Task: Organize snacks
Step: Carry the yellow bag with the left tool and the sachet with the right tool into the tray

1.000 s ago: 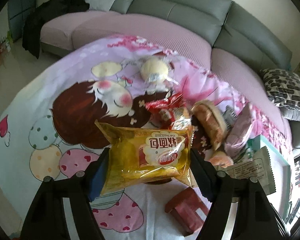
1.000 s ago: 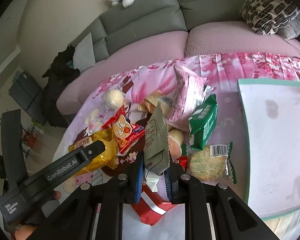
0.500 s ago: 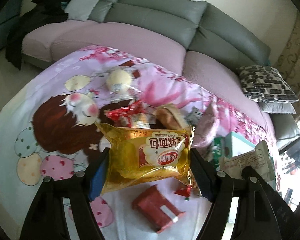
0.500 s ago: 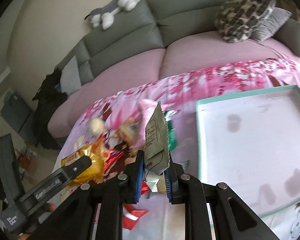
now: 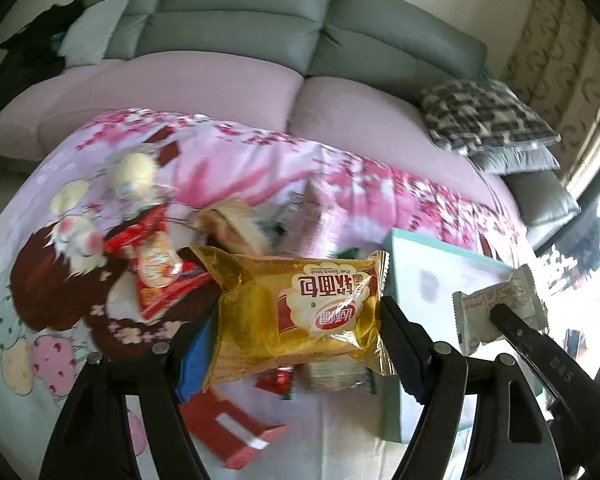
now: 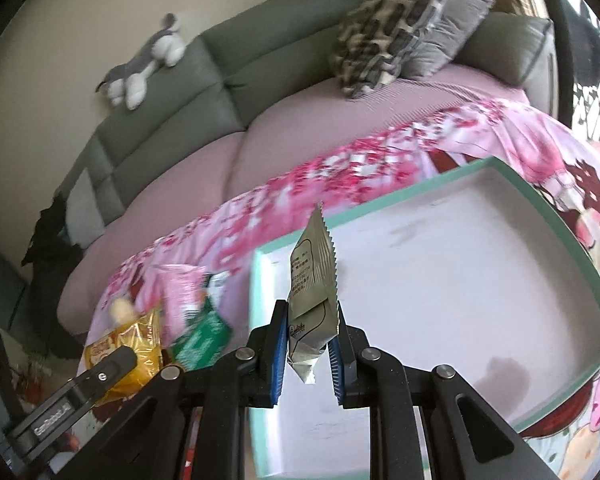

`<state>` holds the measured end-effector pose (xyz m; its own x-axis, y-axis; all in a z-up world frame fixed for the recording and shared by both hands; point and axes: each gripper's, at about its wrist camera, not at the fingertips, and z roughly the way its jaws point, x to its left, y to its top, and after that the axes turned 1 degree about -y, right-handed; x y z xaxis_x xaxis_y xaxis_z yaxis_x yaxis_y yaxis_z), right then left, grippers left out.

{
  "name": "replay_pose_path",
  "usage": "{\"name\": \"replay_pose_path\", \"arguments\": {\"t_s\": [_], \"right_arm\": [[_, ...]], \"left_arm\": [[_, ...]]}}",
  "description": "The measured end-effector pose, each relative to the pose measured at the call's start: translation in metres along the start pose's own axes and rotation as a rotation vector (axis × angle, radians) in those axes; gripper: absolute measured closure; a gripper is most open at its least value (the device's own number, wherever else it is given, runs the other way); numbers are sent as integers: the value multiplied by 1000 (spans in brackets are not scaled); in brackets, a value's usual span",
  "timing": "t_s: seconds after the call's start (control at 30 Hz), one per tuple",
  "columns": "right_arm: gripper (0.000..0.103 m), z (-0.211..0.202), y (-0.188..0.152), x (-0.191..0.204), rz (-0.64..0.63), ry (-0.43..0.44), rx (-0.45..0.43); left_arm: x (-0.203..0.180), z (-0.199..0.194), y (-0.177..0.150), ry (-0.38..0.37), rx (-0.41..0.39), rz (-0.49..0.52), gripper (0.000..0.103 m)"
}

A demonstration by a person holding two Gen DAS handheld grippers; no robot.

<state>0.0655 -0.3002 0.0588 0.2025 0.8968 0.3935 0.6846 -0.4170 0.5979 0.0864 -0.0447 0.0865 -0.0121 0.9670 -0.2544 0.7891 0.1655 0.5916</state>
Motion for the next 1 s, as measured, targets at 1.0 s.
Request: {"name": "replay_pose_path", "arguments": {"t_s": [1.0], "right_arm": [[82, 7, 17, -87, 119, -241, -72]], "left_arm": [[-137, 94, 24, -142, 15, 230, 19]]}}
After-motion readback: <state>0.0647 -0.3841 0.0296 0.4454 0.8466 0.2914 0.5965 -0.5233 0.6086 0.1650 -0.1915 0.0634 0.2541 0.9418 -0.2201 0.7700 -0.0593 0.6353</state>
